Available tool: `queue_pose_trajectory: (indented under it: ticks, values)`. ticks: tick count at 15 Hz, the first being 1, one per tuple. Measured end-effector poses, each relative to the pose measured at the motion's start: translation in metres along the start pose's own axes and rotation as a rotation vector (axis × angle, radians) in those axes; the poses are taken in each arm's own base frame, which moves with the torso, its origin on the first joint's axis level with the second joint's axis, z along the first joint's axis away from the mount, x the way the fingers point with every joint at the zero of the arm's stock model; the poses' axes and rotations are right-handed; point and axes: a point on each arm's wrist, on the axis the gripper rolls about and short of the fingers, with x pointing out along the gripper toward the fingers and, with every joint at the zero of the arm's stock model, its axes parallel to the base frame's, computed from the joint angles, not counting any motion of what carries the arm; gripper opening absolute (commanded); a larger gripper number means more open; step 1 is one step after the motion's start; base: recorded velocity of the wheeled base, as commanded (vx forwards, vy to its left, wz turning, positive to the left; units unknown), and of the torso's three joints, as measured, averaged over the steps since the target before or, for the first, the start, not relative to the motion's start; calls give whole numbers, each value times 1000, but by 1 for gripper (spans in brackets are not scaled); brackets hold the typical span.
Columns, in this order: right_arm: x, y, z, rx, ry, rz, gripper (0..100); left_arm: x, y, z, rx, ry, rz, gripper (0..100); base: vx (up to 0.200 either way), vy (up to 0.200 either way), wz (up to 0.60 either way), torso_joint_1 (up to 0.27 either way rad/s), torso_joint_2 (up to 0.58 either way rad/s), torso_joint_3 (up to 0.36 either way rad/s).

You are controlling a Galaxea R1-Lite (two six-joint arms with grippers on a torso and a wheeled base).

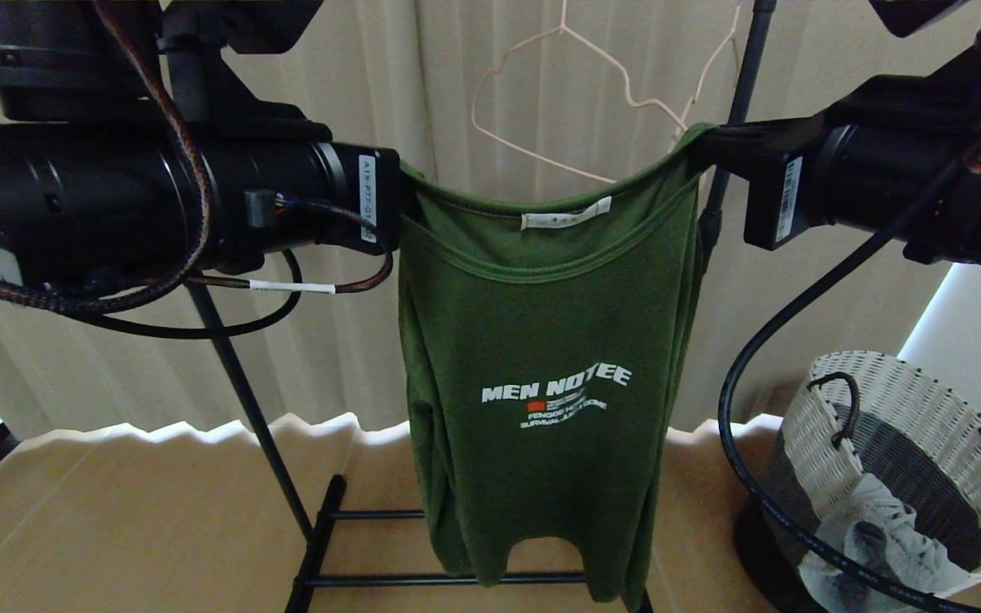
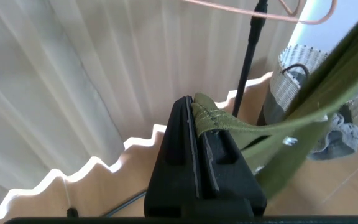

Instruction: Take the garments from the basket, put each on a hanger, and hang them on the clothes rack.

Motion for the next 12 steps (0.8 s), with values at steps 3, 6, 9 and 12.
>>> queue_pose_trajectory:
  ticks: [3,6,9,12]
  values:
    - [-1,0,0,-1,0,-2,0,-3,0,-1,1,0,0,0,0,0,0,0,0,0]
    - [-1,0,0,-2,1,-2,100,-4,1,0,2,-2,1,0,0,0,0,0,0,0]
    - [-1,0,-1,-4,5,-1,100,-5,1,1,1,-6,4,0,0,0,0,0,0,0]
    - [-3,2,-11,-12,35,11,100,-5,5,1,0,-7,16,0,0,0,0,0,0,0]
